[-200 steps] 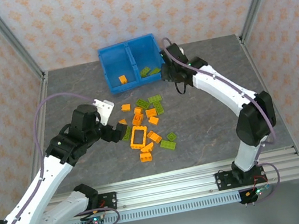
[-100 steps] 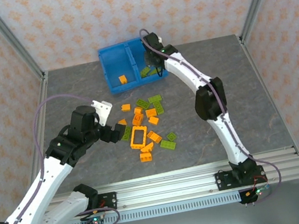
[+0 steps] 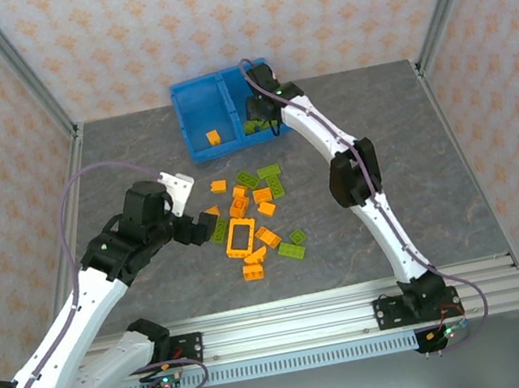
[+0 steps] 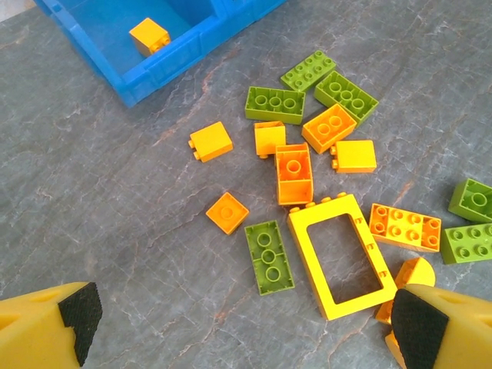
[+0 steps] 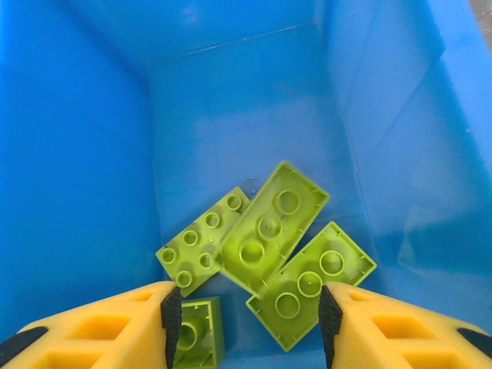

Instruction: Sort the legos into containers by color

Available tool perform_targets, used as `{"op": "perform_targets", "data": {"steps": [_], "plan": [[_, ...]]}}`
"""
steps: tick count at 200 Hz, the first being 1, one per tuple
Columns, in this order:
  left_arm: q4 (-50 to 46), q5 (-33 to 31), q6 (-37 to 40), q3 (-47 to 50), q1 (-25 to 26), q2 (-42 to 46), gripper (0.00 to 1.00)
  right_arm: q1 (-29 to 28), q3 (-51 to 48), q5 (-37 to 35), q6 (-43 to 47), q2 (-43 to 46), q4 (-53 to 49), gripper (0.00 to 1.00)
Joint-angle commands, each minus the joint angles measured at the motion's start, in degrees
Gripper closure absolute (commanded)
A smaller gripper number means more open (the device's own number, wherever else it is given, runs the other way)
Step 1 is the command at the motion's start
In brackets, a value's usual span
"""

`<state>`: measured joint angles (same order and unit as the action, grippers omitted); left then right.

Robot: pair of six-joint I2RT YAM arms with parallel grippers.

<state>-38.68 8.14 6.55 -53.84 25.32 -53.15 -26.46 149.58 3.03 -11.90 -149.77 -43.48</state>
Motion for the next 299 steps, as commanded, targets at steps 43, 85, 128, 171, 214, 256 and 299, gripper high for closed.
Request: {"op": "perform_targets", "data": {"steps": [43, 85, 128, 171, 214, 256, 299], "plan": [[-0.6, -1.2, -9.4, -3.4, -0.7, -5.2, 0.0, -0.1, -27.9, 7.0, -2.5, 32.6, 2.6, 0.47], [3.8, 1.8, -17.7, -5.6, 5.2, -16.5, 0.02, -0.5, -61.2, 12.2, -3.5, 61.4, 11.4, 0.35], [3.5, 0.8, -16.6, -11.3, 6.2, -32.7, 0.06, -0.7, -78.7, 11.9, -6.1, 81.4, 7.3, 0.26], [5.5, -0.3, -15.1, -17.5, 6.9, -45.1, 0.13, -0.6, -87.8, 6.8, -5.1, 91.8, 5.4, 0.04], [5.9, -3.4, -15.1, -22.1, 6.9, -54.1, 0.31, -0.6, -86.9, 8.6, -3.1, 91.7, 2.2, 0.02], [6.8, -4.7, -16.4, -21.0, 7.0, -55.9, 0.5, -0.7, -85.0, 10.0, -3.4, 92.2, 0.4, 0.02], [8.0, -2.2, -17.5, -19.5, 7.0, -50.8, 0.68, -0.6, -84.7, 9.7, -6.6, 93.5, 1.8, 0.02]]}}
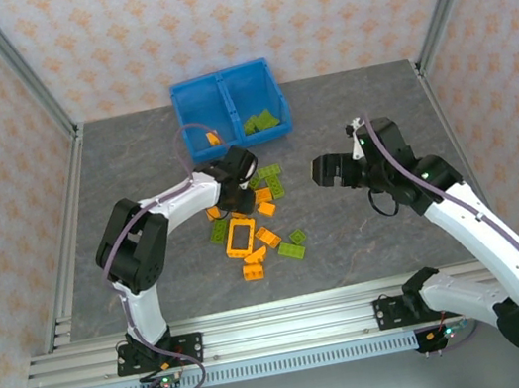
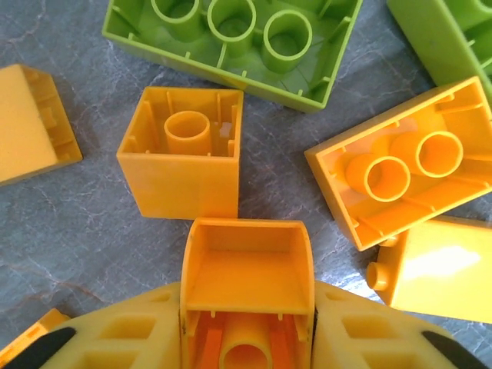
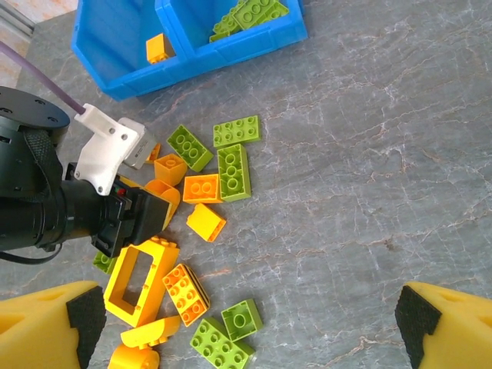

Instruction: Sort the legos into containers by color

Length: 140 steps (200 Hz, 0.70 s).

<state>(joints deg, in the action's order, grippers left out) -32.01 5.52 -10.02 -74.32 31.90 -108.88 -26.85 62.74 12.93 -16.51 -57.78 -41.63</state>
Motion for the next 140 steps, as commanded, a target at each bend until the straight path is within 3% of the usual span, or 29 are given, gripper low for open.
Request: {"op": "perform_targets", "data": {"steps": [1, 27, 62, 109, 140], "plan": [[1.3, 0.6, -1.0, 1.0, 0.4, 5.1, 0.68, -0.2, 2.1, -0.3, -2.1, 1.5, 0.1, 0.02], [-1.1, 2.2, -0.4, -2.2, 0.4, 11.7, 0.69, -0.3, 2.2, -0.5, -6.6, 0.5, 5.1, 0.02], [-3.1, -4.7, 2.6, -14.5, -0.7, 13.4, 0.69, -0.2, 3.4, -4.9, -12.9, -4.4, 12.5, 0.02], [-5.7, -11.6, 3.3, -37.4, -7.4, -3.6, 0.7, -0.2, 9.5, -9.0, -15.0, -13.9, 14.8, 0.02], [-5.2, -12.0, 3.0, -50.4, -10.2, -15.1, 0.71, -0.2, 11.8, -8.8, -15.4, -17.5, 14.1, 0.02]]}}
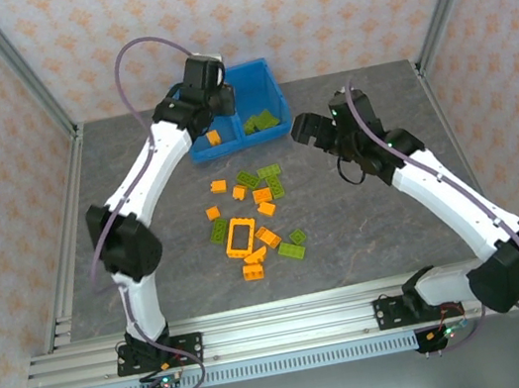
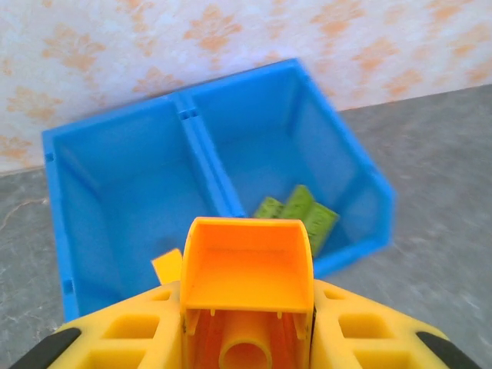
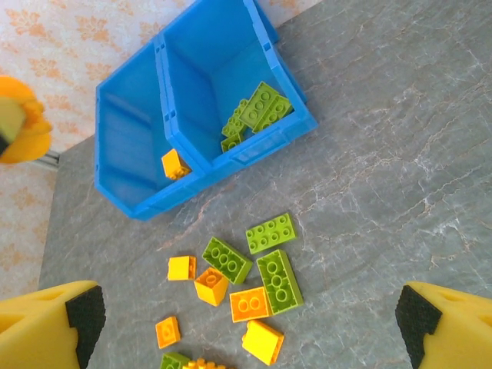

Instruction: Sort the legos into containers by color

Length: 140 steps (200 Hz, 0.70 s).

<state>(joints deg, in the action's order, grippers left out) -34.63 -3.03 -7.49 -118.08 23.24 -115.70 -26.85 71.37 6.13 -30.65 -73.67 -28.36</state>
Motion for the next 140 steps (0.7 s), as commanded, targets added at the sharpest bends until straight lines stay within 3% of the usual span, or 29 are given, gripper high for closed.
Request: {"op": "perform_targets", "data": {"steps": [1, 55, 103, 140], "plan": [[-2.5, -3.5, 0.4, -6.9, -1.6, -8.6, 0.71, -0.2, 3.3, -1.9, -1.2, -1.7, 0.7, 0.02], [-2.2, -11.4, -0.7, -26.9, -3.8, -27.2, 0.73, -0.2, 7.2, 0.9, 2.9, -2.4, -3.6, 0.02], [-0.4, -6.2, -4.0, -33.8, -6.5, -34.6, 0.66, -0.2, 11.5, 5.9, 6.7, -2.3, -9.2, 0.02], [-0.8, -4.5, -6.3, -33.7, -6.9, -36.3, 0.57, -0.2, 8.9, 6.2, 5.8, 1.7, -8.1, 0.02]]}}
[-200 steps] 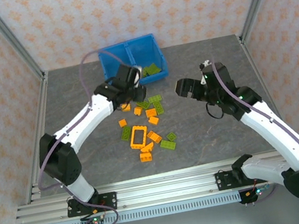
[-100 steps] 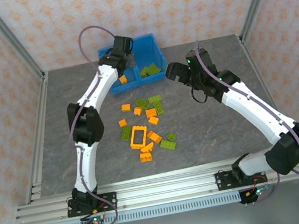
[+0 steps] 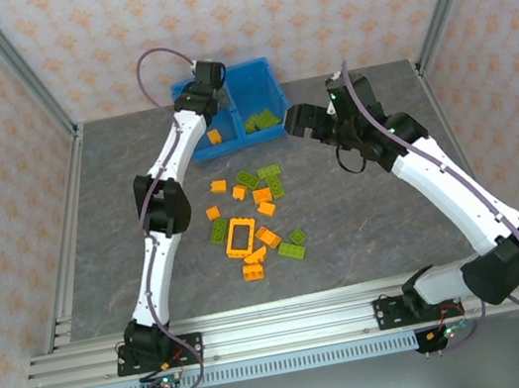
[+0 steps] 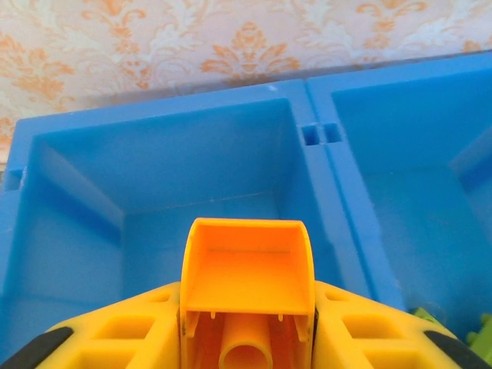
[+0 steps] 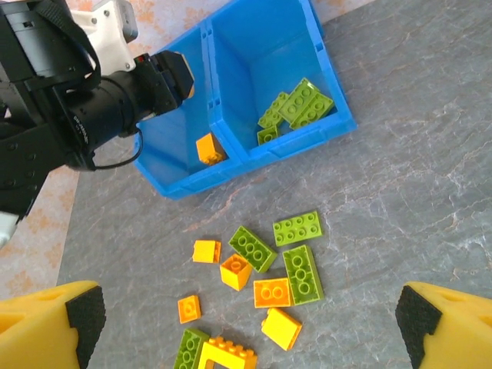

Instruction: Sort the legos into containers by color

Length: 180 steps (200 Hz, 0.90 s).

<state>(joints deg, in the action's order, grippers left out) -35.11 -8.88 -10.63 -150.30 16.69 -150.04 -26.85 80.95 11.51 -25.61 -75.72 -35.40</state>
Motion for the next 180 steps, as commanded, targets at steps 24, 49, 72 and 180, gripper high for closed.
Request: {"op": "perform_targets", "data": {"steps": [24, 49, 72, 180], "plan": [[-1.3, 2.5, -5.6, -0.9, -0.7, -2.2, 0.5, -0.3, -1.4, 0.5, 0.3, 4.9, -1.2, 0.01], [-1.9, 4.0, -6.1, -1.0, -0.7, -1.0, 0.4, -0.2, -2.1, 0.8, -0.1, 5.4, -1.5, 0.01], [-3.3, 6.4, -7.1, 0.3, -0.7, 3.5, 0.4, -0.4, -3.6, 0.3, -0.8, 5.8, -2.0, 0.02], [6.0, 19.5, -6.6, 66.0, -0.1, 57.3, 0.37, -3.3, -5.3, 0.7, -0.7, 4.3, -1.5, 0.02]]}}
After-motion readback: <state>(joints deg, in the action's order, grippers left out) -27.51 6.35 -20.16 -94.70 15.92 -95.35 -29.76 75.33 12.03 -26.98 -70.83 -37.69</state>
